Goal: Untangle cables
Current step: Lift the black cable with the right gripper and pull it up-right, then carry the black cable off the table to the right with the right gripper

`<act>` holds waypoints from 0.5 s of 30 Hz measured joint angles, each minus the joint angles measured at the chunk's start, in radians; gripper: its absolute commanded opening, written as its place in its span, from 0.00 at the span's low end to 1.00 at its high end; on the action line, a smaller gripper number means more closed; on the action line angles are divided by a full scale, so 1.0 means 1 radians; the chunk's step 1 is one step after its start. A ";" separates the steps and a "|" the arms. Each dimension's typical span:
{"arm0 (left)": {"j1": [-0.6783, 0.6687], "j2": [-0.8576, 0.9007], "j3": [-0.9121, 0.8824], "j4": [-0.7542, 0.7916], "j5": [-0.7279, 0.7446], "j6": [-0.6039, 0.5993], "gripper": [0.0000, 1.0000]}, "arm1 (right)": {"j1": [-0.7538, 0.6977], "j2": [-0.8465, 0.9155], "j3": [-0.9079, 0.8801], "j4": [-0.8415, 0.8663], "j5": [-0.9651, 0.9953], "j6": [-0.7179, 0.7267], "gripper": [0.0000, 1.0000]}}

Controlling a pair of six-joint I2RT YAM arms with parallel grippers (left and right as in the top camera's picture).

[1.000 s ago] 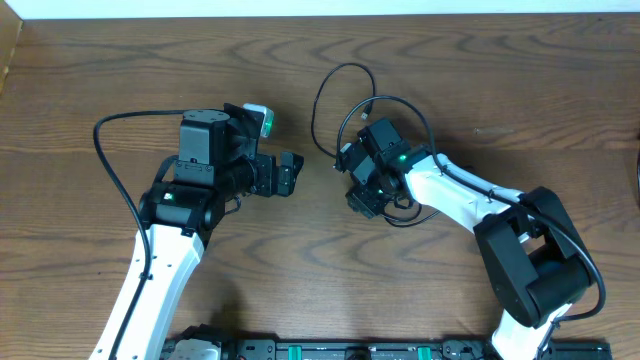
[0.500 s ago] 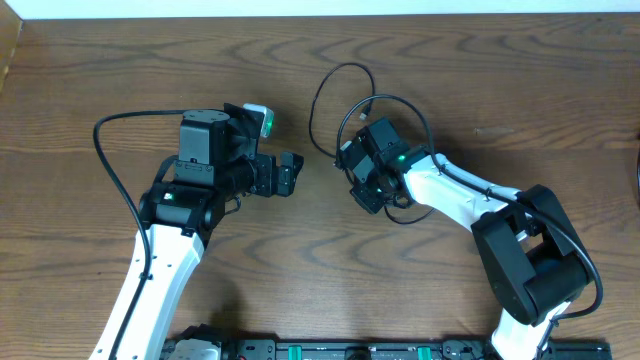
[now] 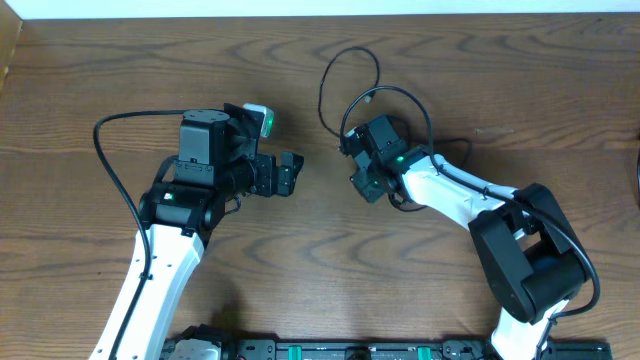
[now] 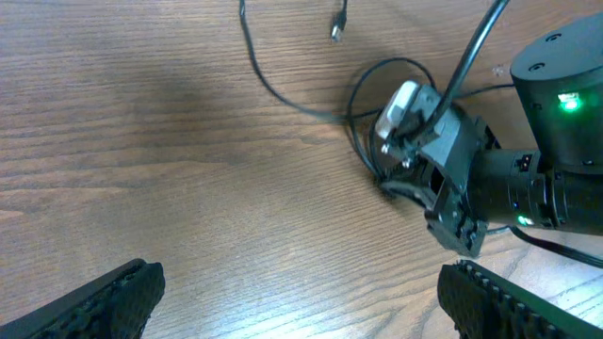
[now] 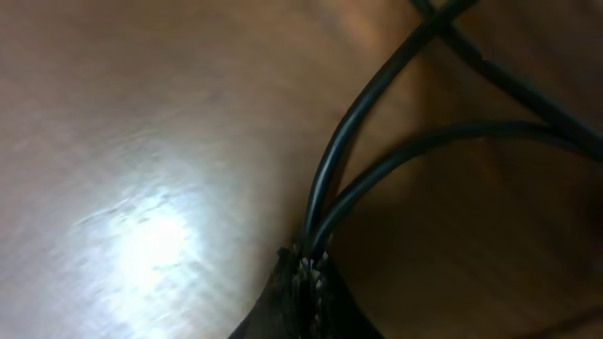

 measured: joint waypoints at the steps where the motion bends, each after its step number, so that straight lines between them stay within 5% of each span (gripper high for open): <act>1: 0.000 0.000 0.000 0.000 0.000 0.000 0.97 | -0.003 0.001 0.000 0.006 0.020 0.010 0.01; 15: 0.000 0.000 0.000 0.000 0.000 0.000 0.97 | -0.253 0.004 0.000 0.016 0.093 0.039 0.01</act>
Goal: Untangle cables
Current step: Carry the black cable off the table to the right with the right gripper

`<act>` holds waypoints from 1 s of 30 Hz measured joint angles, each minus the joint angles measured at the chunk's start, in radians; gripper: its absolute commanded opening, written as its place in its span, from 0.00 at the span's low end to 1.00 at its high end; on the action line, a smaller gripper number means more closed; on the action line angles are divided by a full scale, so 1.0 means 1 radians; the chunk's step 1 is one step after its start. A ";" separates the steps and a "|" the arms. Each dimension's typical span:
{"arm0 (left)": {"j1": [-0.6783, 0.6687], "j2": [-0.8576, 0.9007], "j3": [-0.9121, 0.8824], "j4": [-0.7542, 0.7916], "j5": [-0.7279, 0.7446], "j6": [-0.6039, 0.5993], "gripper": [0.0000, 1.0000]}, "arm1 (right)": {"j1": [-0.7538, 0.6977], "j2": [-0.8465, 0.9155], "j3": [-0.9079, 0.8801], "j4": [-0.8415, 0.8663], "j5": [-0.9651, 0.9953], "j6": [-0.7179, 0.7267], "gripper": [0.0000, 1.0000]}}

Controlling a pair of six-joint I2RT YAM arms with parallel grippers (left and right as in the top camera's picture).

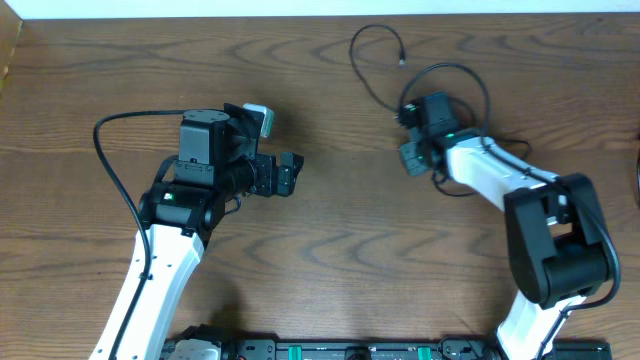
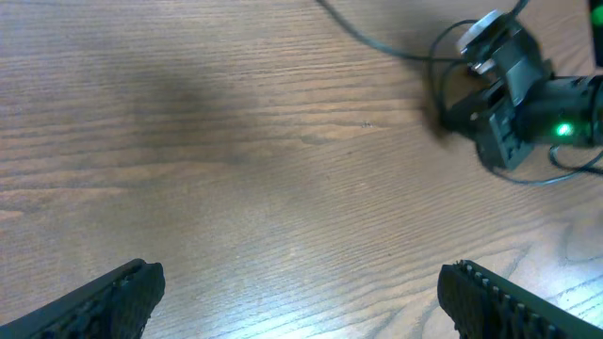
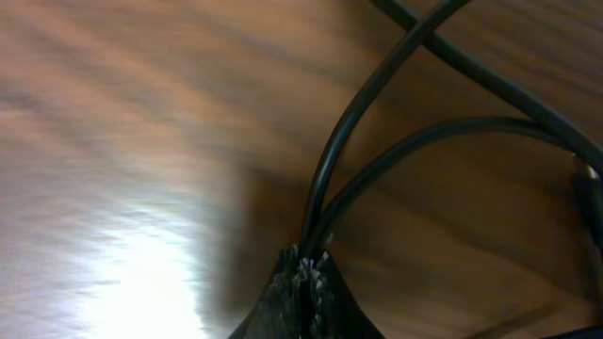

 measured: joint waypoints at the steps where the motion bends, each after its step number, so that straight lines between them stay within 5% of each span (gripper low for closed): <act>1: 0.000 0.000 0.000 0.000 0.000 0.000 0.98 | -0.022 0.000 0.000 0.000 0.001 0.001 0.01; 30: 0.000 0.000 0.000 0.000 0.000 0.000 0.98 | -0.654 0.021 -0.014 0.177 0.023 0.023 0.01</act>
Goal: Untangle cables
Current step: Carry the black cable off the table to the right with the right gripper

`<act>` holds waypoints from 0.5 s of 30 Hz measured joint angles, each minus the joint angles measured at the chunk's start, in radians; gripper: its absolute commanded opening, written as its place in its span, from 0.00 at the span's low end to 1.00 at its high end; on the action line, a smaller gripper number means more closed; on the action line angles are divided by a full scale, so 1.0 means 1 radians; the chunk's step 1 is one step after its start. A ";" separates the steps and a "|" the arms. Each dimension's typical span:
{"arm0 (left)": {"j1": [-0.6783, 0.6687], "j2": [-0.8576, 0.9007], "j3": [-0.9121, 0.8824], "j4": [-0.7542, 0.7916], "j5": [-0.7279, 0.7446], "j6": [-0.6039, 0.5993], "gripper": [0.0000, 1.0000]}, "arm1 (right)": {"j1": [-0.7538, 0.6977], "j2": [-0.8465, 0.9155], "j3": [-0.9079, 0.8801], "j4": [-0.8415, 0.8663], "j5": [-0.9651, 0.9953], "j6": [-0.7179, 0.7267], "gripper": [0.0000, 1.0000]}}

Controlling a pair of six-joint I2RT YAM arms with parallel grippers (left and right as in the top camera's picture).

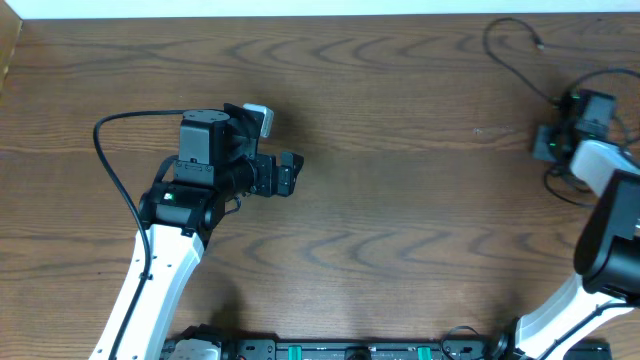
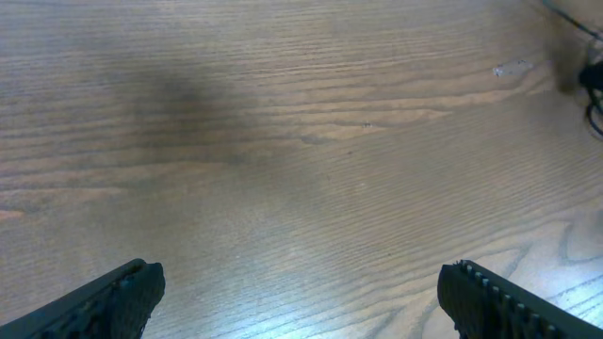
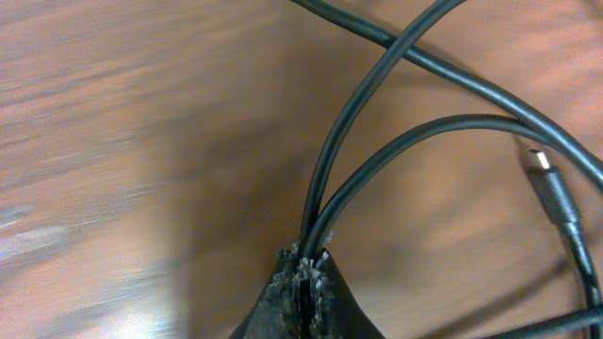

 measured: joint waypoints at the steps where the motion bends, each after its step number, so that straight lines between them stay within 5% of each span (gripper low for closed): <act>1: 0.000 0.000 0.000 0.000 0.000 0.000 0.98 | -0.027 0.000 0.000 0.005 0.000 0.012 0.01; 15: 0.000 0.000 0.000 0.000 0.000 0.000 0.97 | -0.320 0.000 -0.003 0.031 -0.121 0.148 0.01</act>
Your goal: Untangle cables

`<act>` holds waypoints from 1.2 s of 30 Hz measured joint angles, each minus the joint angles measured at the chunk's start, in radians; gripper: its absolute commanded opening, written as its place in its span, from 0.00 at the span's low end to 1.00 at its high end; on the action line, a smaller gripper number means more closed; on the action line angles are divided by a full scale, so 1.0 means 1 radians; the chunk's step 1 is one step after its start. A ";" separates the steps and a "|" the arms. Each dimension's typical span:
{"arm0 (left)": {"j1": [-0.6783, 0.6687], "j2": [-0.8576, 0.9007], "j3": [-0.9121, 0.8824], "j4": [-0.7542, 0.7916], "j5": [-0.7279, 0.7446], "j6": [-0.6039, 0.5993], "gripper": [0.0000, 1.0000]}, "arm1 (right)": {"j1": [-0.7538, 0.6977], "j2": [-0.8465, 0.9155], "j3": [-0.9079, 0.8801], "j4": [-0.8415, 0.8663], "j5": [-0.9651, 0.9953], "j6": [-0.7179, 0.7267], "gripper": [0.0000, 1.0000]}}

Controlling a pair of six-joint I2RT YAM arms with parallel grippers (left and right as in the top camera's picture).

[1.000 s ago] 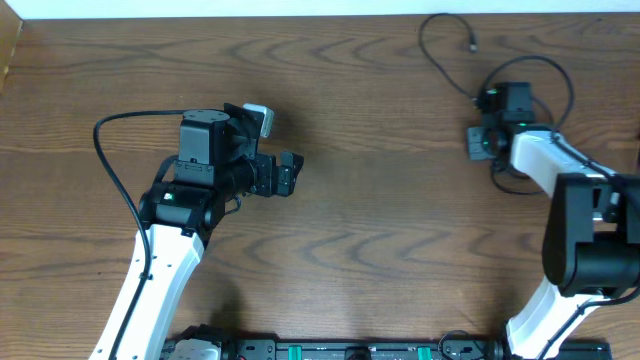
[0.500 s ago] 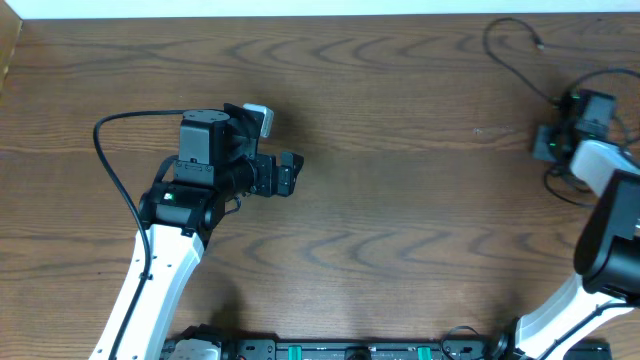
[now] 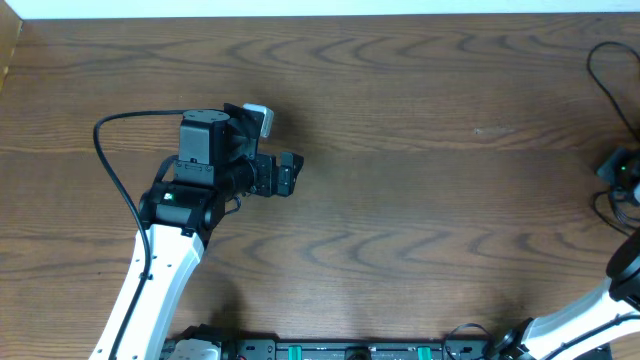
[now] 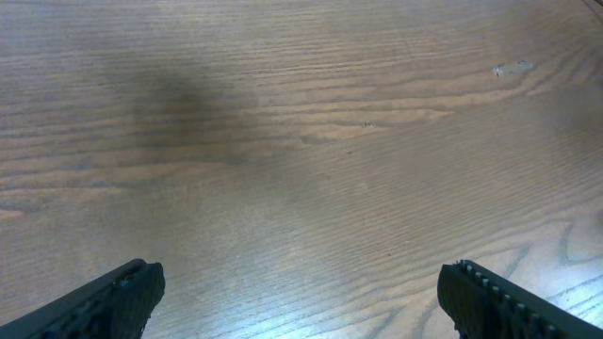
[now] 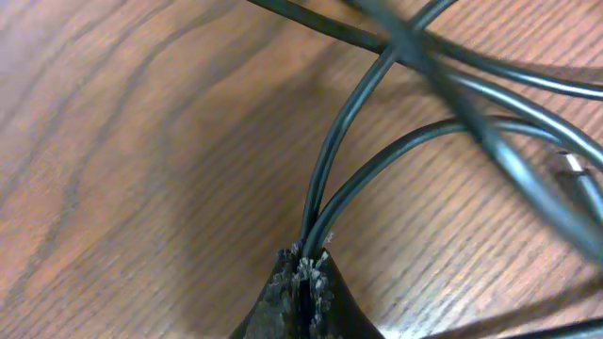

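The thin black cable (image 5: 377, 179) runs as two strands out of my right gripper (image 5: 303, 266), which is shut on it just above the wood; more strands cross at the top and a plug (image 5: 577, 174) shows at the right. Overhead, that gripper (image 3: 620, 168) sits at the table's far right edge, with a cable loop (image 3: 598, 72) behind it. My left gripper (image 4: 301, 299) is open over bare wood, nothing between its fingers (image 4: 108, 299); overhead it (image 3: 288, 175) hangs left of centre.
The brown wooden table (image 3: 400, 220) fills the views. The left arm's own black lead (image 3: 115, 170) loops at the far left. A white wall strip (image 3: 300, 8) runs along the back edge. A black rail (image 3: 340, 350) lies at the front edge.
My right gripper, still shut on the cable, has gone further right to the table's right edge, taking the cable with it. The left arm has not moved.
The right gripper was shut on the tangled cable near the table's middle, close to the open left gripper. At each later moment it stood further right with the cable trailing, and now it is at the far right edge. The left gripper stayed open and still.
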 measured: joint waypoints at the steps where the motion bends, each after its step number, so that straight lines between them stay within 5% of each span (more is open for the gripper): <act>1: 0.000 0.000 0.000 0.000 0.000 0.000 0.97 | -0.007 0.000 0.000 0.002 -0.016 0.004 0.01; 3: 0.000 0.000 0.000 0.000 0.000 0.000 0.97 | -0.013 0.000 0.000 0.006 -0.045 0.011 0.16; 5: 0.000 0.000 0.000 0.000 0.000 0.000 0.97 | -0.012 0.000 0.000 0.006 -0.067 0.013 0.54; 6: 0.000 0.000 0.000 0.000 0.000 0.000 0.98 | -0.011 0.000 0.000 0.006 -0.074 0.021 0.82; 9: 0.000 0.000 0.000 0.000 0.000 0.000 0.97 | -0.001 0.000 0.000 0.004 -0.092 0.027 0.99; 27: 0.000 0.000 0.000 0.000 0.000 0.000 0.97 | 0.134 -0.024 -0.002 -0.054 -0.136 0.016 0.99; 36: 0.000 0.000 0.000 0.000 0.000 0.000 0.97 | 0.246 -0.290 -0.008 -0.148 -0.061 -0.021 0.99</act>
